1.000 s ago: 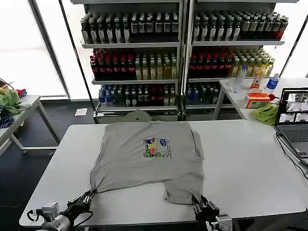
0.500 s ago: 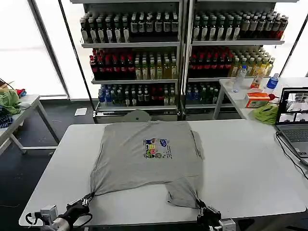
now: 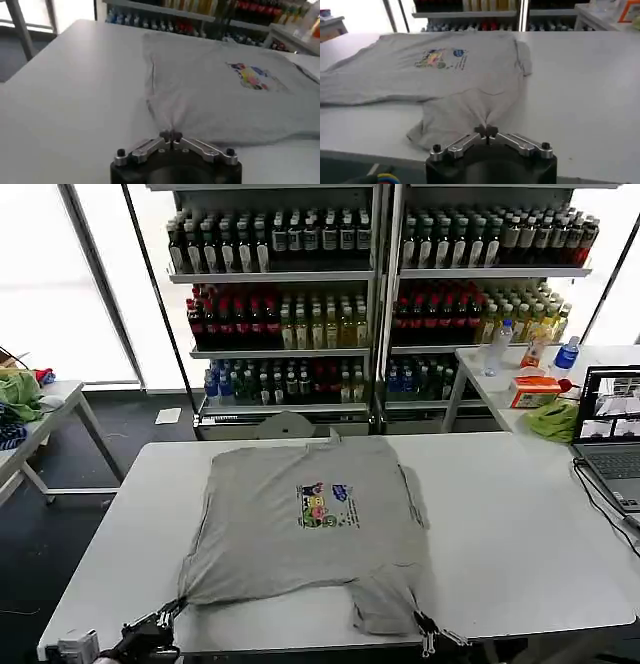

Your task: Fold and organize the clothes.

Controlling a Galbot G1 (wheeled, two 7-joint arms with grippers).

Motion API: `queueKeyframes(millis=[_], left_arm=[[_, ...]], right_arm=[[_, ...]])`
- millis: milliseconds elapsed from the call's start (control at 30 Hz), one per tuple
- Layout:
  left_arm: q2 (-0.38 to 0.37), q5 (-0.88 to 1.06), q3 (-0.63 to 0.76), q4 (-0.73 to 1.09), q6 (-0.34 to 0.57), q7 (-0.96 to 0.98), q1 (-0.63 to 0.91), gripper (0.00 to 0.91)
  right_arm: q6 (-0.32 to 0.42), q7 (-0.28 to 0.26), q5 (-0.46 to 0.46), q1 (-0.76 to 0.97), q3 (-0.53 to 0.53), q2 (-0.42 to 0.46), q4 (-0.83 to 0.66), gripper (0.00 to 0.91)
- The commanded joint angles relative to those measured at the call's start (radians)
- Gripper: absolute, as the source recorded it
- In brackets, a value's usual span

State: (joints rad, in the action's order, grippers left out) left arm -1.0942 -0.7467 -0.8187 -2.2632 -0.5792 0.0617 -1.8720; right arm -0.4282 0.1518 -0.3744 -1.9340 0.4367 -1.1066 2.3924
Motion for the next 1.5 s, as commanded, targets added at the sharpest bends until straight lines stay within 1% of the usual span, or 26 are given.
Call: queueKeyframes(millis=[33,100,233,300,333,500,633,733,933,1000,1100,1133,1233,1300,1500], left_arm=[[0.012,-0.025,-0.107,-0.063,0.001,-0.007,-0.111,0.01],[0.034,-0.025,-0.104,-0.058,0.001,-0.013,-0.093,0.01],[0.082,-0.031,-0.094,-0.03,0.0,-0.015,-0.019,0.01],[0.125,-0.039,-0.084,-0.006,0.0,-0.015,0.029,0.01],[0.135,-0.044,-0.079,-0.004,0.0,-0.015,0.038,0.01],[0.214,-0.082,-0.028,0.057,-0.001,-0.017,0.198,0.01],[0.261,-0.128,0.0,0.109,-0.001,-0.025,0.285,0.01],[0.282,-0.142,0.037,0.149,-0.001,-0.028,0.348,0.01],[0.293,-0.162,0.146,0.247,-0.001,-0.026,0.499,0.01],[0.294,-0.167,0.183,0.277,-0.001,-0.025,0.541,0.01],[0.285,-0.179,0.246,0.319,-0.001,-0.023,0.625,0.01],[0.281,-0.183,0.258,0.347,-0.001,-0.022,0.652,0.01],[0.26,-0.181,0.33,0.408,-0.001,-0.006,0.734,0.0],[0.247,-0.175,0.368,0.455,-0.001,0.003,0.771,0.01],[0.236,-0.163,0.426,0.54,-0.001,-0.001,0.837,0.01]], right_arm=[[0.048,-0.002,-0.063,-0.075,0.015,0.038,0.058,0.0],[0.071,0.004,-0.064,-0.04,0.014,0.03,0.058,0.0],[0.074,0.021,-0.07,0.062,0.011,0.003,0.044,0.0],[0.068,0.029,-0.075,0.123,0.007,-0.006,0.03,0.0],[0.067,0.032,-0.078,0.144,0.006,-0.008,0.026,0.0],[0.04,0.053,-0.101,0.281,-0.022,-0.023,-0.012,0.0],[0.02,0.073,-0.11,0.38,-0.051,-0.035,-0.044,0.0],[0.011,0.085,-0.117,0.453,-0.075,-0.039,-0.081,0.0],[0.002,0.104,-0.122,0.602,-0.102,-0.043,-0.172,0.0],[0.001,0.106,-0.123,0.662,-0.11,-0.039,-0.224,0.0],[-0.014,0.105,-0.131,0.737,-0.133,-0.031,-0.298,0.0],[-0.013,0.105,-0.129,0.748,-0.139,-0.031,-0.308,0.0],[-0.005,0.111,-0.116,0.812,-0.168,-0.042,-0.403,0.0],[-0.001,0.118,-0.112,0.847,-0.182,-0.053,-0.458,0.0],[0.001,0.122,-0.073,0.944,-0.227,-0.077,-0.572,0.0]])
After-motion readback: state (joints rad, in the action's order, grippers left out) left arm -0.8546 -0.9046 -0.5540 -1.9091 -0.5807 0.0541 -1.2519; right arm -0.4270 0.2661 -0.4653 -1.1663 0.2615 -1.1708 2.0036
